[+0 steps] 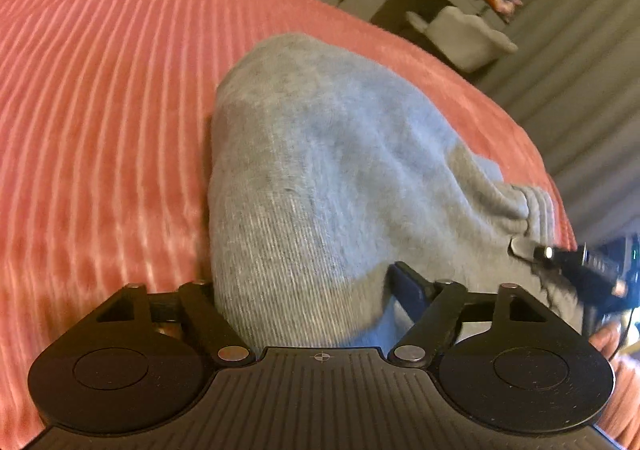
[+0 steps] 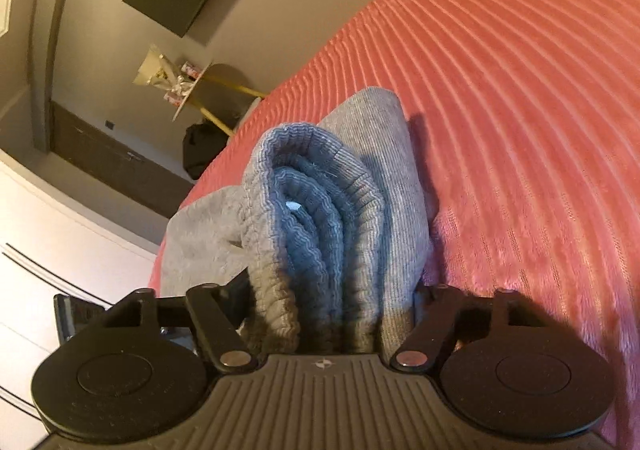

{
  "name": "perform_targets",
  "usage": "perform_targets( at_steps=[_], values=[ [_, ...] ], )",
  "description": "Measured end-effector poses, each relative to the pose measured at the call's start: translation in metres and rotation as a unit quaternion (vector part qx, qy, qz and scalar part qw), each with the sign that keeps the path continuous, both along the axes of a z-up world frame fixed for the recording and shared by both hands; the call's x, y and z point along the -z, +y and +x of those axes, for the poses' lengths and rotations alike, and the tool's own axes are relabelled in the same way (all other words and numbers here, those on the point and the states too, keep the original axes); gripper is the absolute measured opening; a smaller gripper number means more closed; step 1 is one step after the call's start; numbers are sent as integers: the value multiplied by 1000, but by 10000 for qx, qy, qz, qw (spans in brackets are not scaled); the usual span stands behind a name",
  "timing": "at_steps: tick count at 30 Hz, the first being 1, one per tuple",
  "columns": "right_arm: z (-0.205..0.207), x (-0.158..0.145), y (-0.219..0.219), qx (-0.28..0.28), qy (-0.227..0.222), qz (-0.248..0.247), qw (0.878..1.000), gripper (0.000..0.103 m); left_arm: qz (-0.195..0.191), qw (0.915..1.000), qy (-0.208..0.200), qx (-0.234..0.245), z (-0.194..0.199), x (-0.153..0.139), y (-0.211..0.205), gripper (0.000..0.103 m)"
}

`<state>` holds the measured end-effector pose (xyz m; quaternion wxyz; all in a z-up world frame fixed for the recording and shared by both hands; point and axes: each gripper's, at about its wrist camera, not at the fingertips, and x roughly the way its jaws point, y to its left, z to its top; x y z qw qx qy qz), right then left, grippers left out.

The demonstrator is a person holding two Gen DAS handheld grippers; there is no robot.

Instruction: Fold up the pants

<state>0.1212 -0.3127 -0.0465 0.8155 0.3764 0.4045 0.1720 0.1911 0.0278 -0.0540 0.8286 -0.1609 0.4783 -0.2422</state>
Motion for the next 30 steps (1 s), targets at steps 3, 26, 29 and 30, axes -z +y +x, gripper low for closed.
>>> perform_targets(
  at_steps=[3,26,29,30],
  values=[
    [4,-2,1,-155,18,31,9999,86,59,9998,-192,90,-4,0,-3,75],
    [23,-92,29,334,-1057,-954,9892,56,706,9832,-1506,-757,-3,-81,-35,46],
    [36,-99,18,875,-726,-1344,9844,78,1450,9738,-1403,-1047,0,-76,-39,56],
    [34,-100,15,1102,-538,-1483,9813,80,1730,9672,-1524,-1067,-7,-74,-40,58]
  ],
)
